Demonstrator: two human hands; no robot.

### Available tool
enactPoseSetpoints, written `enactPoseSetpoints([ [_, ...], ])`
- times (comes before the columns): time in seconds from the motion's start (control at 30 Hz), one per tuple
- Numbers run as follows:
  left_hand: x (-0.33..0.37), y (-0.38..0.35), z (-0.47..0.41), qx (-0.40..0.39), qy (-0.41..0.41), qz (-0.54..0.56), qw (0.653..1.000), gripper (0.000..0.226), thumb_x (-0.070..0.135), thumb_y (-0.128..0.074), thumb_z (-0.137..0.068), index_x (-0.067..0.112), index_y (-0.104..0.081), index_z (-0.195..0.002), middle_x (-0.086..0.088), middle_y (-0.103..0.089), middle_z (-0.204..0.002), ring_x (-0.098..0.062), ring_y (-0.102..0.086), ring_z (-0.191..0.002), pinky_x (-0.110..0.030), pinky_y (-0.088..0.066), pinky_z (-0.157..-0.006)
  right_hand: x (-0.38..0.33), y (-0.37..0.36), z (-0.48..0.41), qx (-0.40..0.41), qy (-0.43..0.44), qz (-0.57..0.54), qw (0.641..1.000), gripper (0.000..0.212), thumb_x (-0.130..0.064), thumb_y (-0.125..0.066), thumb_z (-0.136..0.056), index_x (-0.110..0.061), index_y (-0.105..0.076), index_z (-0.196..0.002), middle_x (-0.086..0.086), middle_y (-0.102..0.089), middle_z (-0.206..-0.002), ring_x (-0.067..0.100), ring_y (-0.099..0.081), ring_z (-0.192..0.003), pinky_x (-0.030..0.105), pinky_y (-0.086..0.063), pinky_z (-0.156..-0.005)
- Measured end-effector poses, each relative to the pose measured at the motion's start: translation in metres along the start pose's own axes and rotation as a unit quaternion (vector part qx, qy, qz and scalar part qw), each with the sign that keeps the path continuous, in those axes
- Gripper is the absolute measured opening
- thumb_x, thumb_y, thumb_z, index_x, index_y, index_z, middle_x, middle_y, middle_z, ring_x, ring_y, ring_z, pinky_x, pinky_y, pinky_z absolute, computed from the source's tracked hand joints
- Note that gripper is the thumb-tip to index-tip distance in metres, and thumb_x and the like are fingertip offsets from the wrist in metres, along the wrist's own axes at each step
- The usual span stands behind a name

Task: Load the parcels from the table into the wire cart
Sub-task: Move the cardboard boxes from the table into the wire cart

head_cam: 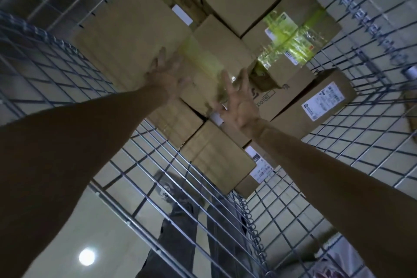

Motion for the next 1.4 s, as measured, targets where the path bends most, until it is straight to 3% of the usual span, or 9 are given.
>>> enactPoseSetpoints([
  [0.07,0.004,-0.006,-0.004,-0.042,-0.019,-0.003,0.999,0.073,0.059,-0.045,-0.097,0.04,-0.008,-0.156,-0.006,0.014,-0.165,-0.032,0.002,-0.151,-0.052,-0.019,-0.119,-0.006,-0.004,-0.007,-0.004,-0.021,0.03,0.999,0.083,-0.063,-0.039,-0.093,-0.026,-0.002,-0.158,0.024,0.023,-0.158,0.042,0.009,-0.148,0.051,-0.024,-0.118],
  [0.17,-0.002,-0.026,-0.008,-0.072,-0.024,-0.009,0.997,0.083,0.06,-0.047,-0.095,0.042,0.007,-0.155,-0.006,0.02,-0.164,-0.033,0.008,-0.151,-0.054,-0.016,-0.12,-0.007,-0.014,-0.009,0.017,-0.042,0.054,0.998,0.094,-0.073,-0.008,-0.075,-0.028,-0.002,-0.157,0.019,0.026,-0.159,0.04,0.008,-0.149,0.054,-0.031,-0.115],
  [0.27,-0.003,-0.033,-0.009,-0.064,-0.031,-0.029,0.997,0.083,0.06,-0.045,-0.096,0.042,0.012,-0.154,-0.006,0.023,-0.163,-0.033,0.009,-0.151,-0.056,-0.017,-0.118,0.001,-0.022,-0.008,0.008,-0.049,0.084,0.995,0.084,-0.072,-0.024,-0.088,-0.033,0.004,-0.157,0.016,0.027,-0.159,0.039,0.004,-0.15,0.056,-0.033,-0.113],
  [0.43,0.007,-0.009,0.005,-0.102,-0.017,-0.067,0.992,0.079,0.059,-0.041,-0.099,0.037,0.01,-0.156,-0.005,0.025,-0.162,-0.032,0.006,-0.151,-0.052,-0.012,-0.12,0.002,-0.02,-0.014,-0.049,-0.074,0.146,0.985,0.078,-0.062,-0.034,-0.097,-0.032,0.007,-0.157,0.016,0.028,-0.159,0.043,0.015,-0.147,0.065,-0.017,-0.116],
  [0.57,0.002,0.038,0.063,-0.093,0.013,0.007,0.996,0.074,0.049,-0.045,-0.101,0.036,0.001,-0.157,-0.006,0.02,-0.163,-0.032,-0.001,-0.151,-0.044,-0.013,-0.121,-0.022,0.018,0.013,-0.069,-0.065,0.161,0.982,0.077,-0.051,-0.038,-0.098,-0.025,0.005,-0.157,0.017,0.023,-0.16,0.042,0.021,-0.146,0.066,-0.016,-0.115],
  [0.87,-0.029,0.23,0.242,0.033,0.008,0.039,0.999,0.064,0.042,-0.041,-0.104,0.028,-0.008,-0.158,-0.01,0.007,-0.165,-0.031,-0.01,-0.15,-0.038,-0.01,-0.12,-0.126,0.199,0.117,-0.082,0.034,0.203,0.975,0.065,-0.04,-0.038,-0.104,-0.021,-0.007,-0.158,0.01,0.006,-0.165,0.031,0.003,-0.151,0.057,-0.014,-0.119],
  [1.0,-0.043,0.312,0.307,0.104,0.033,0.064,0.992,0.068,0.039,-0.048,-0.101,0.024,-0.014,-0.158,-0.012,0.001,-0.165,-0.031,-0.015,-0.149,-0.036,-0.013,-0.12,-0.182,0.281,0.146,-0.036,0.048,0.198,0.978,0.067,-0.042,-0.039,-0.103,-0.022,-0.005,-0.158,0.009,0.004,-0.165,0.03,-0.001,-0.151,0.057,-0.015,-0.119],
  [1.17,-0.057,0.403,0.379,0.172,0.09,0.053,0.979,0.067,0.051,-0.041,-0.101,0.03,-0.012,-0.158,-0.006,0.003,-0.166,-0.032,-0.01,-0.15,-0.044,-0.017,-0.119,-0.277,0.357,0.157,0.009,0.083,0.192,0.978,0.071,-0.043,-0.042,-0.102,-0.026,-0.001,-0.158,0.008,0.004,-0.165,0.03,-0.002,-0.151,0.053,-0.017,-0.119],
  [1.4,-0.116,0.493,0.45,0.268,0.11,0.046,0.956,0.072,0.054,-0.045,-0.098,0.031,-0.011,-0.158,-0.005,0.006,-0.166,-0.031,-0.008,-0.151,-0.047,-0.017,-0.121,-0.438,0.432,0.181,0.09,0.206,0.167,0.96,0.075,-0.059,-0.04,-0.098,-0.028,-0.006,-0.158,0.005,-0.001,-0.165,0.029,-0.004,-0.15,0.056,-0.019,-0.117],
])
Point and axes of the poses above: each hand's wrist, its own z-axis away from the middle knuckle, its own y-axis out of the back of the hand, x = y × z, the point moved 5 cm from there along -z, towards the middle knuckle
